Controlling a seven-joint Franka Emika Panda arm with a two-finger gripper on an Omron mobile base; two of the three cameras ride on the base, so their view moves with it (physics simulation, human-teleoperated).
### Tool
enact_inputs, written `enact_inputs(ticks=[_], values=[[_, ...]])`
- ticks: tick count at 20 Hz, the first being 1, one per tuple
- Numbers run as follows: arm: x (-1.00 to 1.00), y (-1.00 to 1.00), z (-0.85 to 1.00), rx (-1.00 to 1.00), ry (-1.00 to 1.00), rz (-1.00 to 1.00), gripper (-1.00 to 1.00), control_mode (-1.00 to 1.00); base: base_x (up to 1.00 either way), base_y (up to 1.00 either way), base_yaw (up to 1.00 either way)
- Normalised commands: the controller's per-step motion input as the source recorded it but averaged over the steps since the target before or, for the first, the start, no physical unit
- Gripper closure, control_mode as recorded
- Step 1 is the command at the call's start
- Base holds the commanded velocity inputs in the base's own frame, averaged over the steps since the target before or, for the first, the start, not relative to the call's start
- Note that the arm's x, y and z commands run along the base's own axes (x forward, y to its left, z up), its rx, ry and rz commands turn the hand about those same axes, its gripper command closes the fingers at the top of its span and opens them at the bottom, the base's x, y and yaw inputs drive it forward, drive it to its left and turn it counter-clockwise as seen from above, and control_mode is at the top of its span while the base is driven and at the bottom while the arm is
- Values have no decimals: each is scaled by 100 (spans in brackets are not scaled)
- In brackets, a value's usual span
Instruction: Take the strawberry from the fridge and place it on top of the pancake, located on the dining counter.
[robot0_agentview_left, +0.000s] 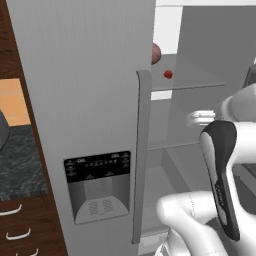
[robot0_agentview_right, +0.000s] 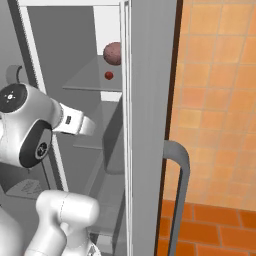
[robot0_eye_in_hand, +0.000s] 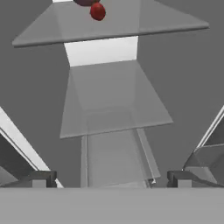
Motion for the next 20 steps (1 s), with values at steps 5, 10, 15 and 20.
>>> enact_inputs(ticks=[5, 10, 15, 20], values=[[15, 20, 93, -11, -20, 11, -100, -100, 0, 0, 0], [59, 5, 33, -13, -2, -1, -100, -100, 0, 0, 0], [80, -40, 2, 4, 14, -1, -100, -100, 0, 0, 0], [67, -21, 21, 9, 1, 0, -100, -100, 0, 0, 0]])
